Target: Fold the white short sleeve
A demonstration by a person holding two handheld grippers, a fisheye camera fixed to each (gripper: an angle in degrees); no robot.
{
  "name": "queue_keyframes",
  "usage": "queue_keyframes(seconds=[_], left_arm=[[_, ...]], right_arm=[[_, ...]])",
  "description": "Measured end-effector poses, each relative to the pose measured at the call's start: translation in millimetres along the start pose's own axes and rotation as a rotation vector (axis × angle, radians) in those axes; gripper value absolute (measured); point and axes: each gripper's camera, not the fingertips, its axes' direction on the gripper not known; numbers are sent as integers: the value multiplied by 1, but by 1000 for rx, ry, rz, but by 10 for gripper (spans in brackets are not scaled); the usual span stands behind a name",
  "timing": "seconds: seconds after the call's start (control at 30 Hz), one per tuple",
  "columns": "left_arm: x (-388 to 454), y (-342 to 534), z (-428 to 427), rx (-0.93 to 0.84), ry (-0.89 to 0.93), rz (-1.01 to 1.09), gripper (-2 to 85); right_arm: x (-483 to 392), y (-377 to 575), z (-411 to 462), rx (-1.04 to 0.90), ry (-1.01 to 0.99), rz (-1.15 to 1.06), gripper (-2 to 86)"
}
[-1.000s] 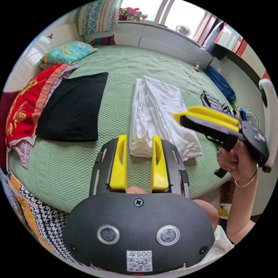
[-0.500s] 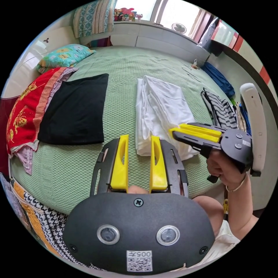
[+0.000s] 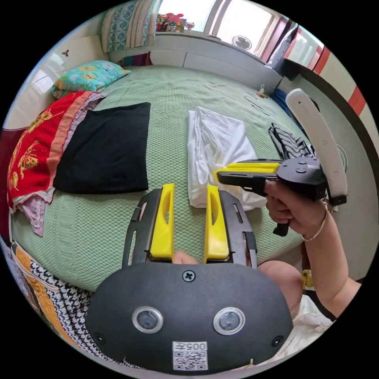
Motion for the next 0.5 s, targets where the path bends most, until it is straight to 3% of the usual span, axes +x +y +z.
queue_keyframes(seconds=[0.27,0.5], left_arm=[[2,-7,28,-15,95,19,130],[-1,-8,51,-45,146,3,118]], right_arm=[[38,-31,-49,154,-60,-1,102],[53,-85,3,-51,-44,-25,120]])
